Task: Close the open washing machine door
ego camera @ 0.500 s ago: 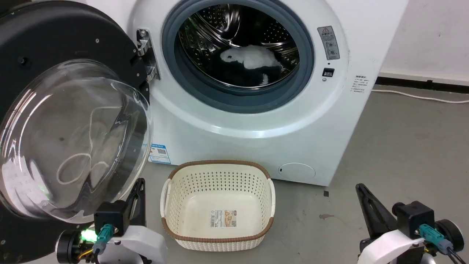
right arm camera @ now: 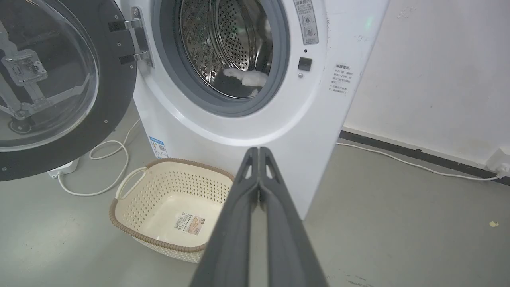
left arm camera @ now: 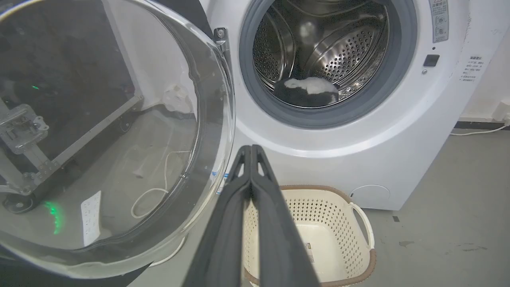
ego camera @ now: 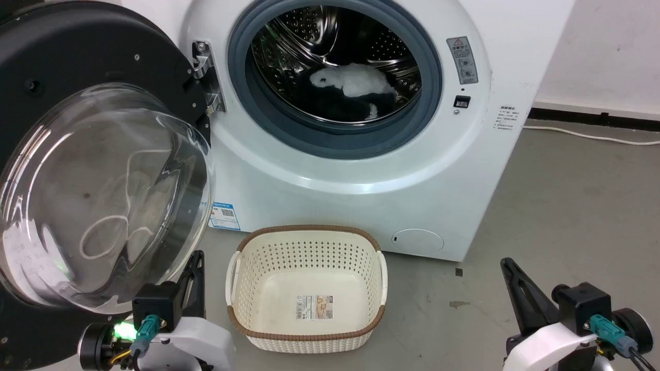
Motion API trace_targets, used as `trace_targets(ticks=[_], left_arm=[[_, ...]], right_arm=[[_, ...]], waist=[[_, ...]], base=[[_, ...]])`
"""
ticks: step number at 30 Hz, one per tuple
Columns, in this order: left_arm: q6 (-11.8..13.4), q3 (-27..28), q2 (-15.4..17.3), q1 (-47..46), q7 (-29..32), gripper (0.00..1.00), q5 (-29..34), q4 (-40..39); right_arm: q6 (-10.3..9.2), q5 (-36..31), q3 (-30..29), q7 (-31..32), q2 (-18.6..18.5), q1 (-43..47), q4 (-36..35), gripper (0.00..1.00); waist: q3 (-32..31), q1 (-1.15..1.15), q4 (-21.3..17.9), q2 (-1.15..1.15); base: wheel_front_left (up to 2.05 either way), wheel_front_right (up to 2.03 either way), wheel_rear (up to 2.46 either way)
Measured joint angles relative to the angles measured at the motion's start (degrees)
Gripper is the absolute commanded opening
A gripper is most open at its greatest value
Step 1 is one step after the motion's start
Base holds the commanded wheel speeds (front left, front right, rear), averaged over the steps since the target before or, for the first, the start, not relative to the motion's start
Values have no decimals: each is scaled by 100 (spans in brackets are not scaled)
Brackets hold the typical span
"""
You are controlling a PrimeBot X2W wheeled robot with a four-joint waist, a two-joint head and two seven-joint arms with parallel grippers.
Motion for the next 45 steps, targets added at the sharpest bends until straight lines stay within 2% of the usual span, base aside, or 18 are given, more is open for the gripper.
trace_targets(ticks=[19, 20, 45], left_arm=[[1, 2, -1, 0, 0, 0, 0, 0], [0, 0, -1, -2, 0, 100, -1, 3], [1, -137, 0, -3, -181, 100, -280, 146]], right_arm=[[0, 0, 2, 0, 0, -2, 0, 0], [-1, 3, 0, 0, 0, -2, 1, 100], [-1, 287, 19, -219, 0, 31, 114, 100]], waist=[[0, 0, 0, 0], [0, 0, 0, 0], [15, 0, 22, 0]], base=[[0, 0, 0], [0, 0, 0], [0, 0, 0]])
